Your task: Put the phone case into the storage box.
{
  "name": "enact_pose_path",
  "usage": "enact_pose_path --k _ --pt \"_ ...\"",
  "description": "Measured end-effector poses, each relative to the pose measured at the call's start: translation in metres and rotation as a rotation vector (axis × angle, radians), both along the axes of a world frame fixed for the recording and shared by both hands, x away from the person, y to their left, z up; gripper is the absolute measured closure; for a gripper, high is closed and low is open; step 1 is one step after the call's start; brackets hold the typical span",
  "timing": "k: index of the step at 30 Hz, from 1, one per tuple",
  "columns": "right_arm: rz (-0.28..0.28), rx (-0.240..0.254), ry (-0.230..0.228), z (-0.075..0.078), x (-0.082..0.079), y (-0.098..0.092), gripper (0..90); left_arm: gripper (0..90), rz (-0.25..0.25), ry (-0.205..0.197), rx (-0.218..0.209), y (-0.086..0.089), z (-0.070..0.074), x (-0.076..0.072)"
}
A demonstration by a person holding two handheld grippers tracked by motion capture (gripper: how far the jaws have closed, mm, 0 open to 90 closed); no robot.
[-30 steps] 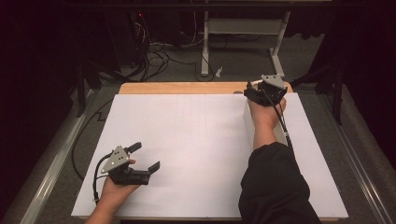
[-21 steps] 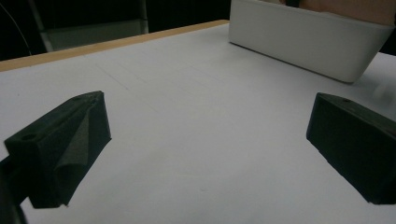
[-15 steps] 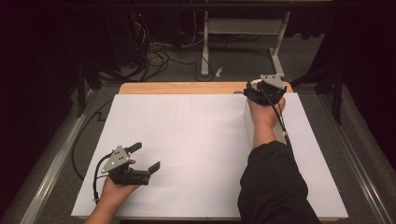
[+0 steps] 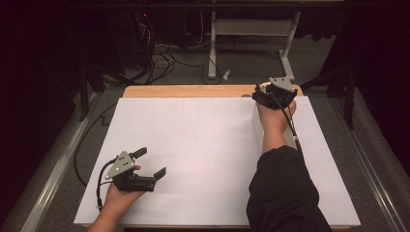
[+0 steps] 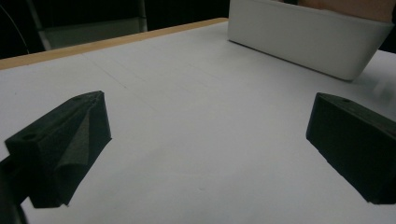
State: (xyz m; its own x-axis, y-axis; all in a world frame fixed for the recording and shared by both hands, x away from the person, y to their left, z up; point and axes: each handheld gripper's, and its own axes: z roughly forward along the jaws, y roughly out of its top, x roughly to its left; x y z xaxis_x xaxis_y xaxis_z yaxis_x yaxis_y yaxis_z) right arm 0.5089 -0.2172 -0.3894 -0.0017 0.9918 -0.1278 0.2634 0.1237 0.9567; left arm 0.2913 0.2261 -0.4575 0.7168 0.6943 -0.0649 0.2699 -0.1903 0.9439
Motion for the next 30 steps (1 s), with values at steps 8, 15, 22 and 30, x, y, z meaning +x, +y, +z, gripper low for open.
enact_pose_path --k 8,15,22,30 --pt "-0.003 0.002 0.0 -0.0004 0.0006 -0.0009 8.0 1.2 0.0 0.001 0.001 0.0001 -0.0001 0.0001" --pt "-0.011 0.006 0.012 -0.0012 0.0018 -0.003 4.7 1.2 0.001 0.002 0.001 0.0001 -0.0003 0.0002" --pt "-0.006 0.02 0.03 -0.0034 0.0038 -0.0041 0.1 1.2 0.0 0.003 0.002 -0.0002 -0.0004 0.0003" --pt "0.001 0.021 0.032 -0.0017 0.0044 -0.0035 0.0 1.2 0.001 0.003 -0.001 0.0003 -0.0002 0.0003"
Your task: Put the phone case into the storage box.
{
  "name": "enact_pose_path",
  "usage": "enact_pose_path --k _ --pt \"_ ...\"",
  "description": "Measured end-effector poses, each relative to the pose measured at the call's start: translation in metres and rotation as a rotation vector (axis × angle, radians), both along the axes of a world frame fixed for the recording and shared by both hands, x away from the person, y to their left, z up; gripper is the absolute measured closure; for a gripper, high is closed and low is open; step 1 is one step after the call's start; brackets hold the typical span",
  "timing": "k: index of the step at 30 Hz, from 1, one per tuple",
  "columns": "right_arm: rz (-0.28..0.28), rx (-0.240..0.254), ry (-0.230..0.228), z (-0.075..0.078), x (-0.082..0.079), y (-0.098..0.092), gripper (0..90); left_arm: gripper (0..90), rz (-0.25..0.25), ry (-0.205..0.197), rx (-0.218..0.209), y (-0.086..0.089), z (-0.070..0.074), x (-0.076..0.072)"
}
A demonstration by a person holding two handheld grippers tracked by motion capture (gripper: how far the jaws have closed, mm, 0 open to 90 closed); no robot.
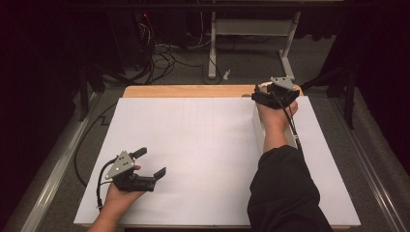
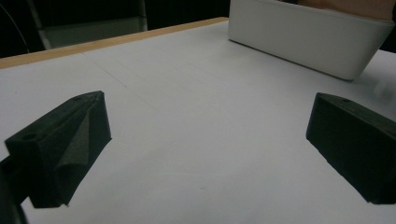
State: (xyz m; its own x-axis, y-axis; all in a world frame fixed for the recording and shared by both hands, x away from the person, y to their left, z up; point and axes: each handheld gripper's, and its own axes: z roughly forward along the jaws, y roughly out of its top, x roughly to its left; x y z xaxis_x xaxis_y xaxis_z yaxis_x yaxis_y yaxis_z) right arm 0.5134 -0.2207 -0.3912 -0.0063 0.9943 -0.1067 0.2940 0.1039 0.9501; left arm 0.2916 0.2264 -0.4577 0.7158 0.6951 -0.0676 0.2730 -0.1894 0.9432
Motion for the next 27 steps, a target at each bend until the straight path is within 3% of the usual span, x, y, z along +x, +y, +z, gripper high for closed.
enact_pose_path --k 27 --pt "0.061 0.025 -0.004 0.02 -0.011 0.002 0.1 1.2 0.005 0.002 0.003 -0.001 0.0 0.001"
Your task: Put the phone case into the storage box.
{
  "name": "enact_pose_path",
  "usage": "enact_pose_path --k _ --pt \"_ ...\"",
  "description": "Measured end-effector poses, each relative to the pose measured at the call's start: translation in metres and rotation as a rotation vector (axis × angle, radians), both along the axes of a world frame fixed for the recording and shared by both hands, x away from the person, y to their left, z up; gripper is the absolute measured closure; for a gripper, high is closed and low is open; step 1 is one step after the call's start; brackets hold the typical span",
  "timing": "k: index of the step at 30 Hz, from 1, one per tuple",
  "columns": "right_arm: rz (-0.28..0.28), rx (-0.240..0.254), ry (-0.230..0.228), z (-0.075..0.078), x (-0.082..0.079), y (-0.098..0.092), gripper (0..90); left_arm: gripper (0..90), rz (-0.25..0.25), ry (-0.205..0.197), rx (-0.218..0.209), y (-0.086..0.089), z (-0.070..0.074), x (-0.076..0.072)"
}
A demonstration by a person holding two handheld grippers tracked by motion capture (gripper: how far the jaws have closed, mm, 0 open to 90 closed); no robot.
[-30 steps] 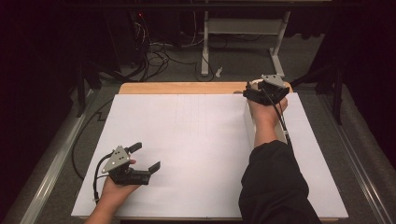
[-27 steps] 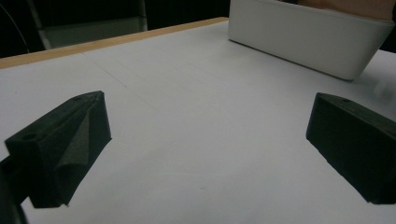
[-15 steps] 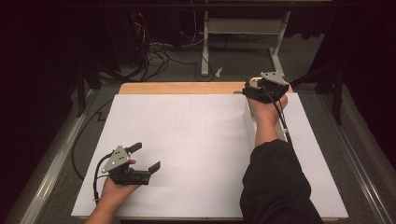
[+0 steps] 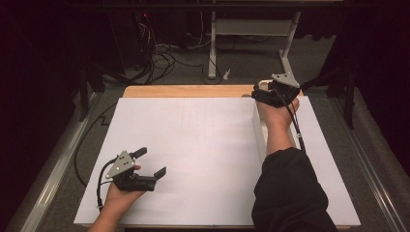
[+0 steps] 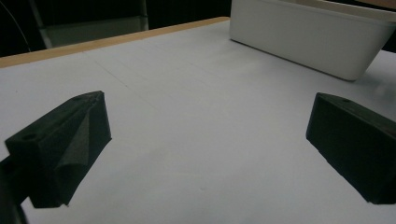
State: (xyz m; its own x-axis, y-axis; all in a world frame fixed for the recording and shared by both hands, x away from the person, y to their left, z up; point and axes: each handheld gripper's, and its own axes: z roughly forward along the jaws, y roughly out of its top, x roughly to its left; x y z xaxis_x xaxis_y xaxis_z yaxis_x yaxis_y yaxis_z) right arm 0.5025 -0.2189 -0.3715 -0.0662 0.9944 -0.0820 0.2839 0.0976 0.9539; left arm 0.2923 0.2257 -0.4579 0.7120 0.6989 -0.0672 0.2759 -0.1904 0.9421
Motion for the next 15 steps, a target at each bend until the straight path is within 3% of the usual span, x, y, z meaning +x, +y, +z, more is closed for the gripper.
enact_pose_path --k 15 --pt "0.039 0.018 0.028 -0.002 -0.018 -0.003 0.1 1.3 0.005 0.014 0.012 0.001 -0.001 0.001"
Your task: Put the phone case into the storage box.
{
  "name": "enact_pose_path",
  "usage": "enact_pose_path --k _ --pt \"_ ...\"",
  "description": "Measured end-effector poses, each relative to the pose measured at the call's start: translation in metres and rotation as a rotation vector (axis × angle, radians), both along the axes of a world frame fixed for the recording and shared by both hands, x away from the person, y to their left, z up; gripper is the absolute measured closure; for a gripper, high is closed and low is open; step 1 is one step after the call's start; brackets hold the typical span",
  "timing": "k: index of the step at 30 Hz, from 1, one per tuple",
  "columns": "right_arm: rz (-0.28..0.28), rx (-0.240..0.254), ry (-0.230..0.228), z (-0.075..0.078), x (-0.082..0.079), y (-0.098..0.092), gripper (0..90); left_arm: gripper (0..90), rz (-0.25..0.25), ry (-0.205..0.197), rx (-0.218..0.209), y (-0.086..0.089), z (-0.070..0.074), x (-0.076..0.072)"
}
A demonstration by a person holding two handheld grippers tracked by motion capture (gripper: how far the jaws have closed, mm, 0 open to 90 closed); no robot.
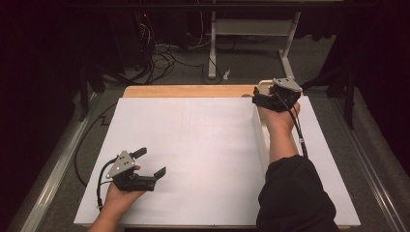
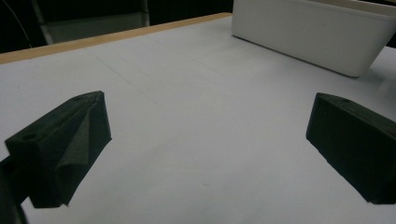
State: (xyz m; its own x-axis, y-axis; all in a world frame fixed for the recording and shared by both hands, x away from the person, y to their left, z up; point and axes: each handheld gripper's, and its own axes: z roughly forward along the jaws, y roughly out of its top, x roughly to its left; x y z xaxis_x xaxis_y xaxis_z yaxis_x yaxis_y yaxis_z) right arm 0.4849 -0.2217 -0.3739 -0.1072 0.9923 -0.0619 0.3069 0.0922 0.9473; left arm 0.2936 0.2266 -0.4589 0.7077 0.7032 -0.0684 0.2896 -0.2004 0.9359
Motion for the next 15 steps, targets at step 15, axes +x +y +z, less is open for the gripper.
enact_pose_path --k 15 --pt "0.054 0.03 0.013 0.007 -0.043 -0.019 0.1 1.3 0.0 0.004 0.02 -0.001 -0.001 0.001"
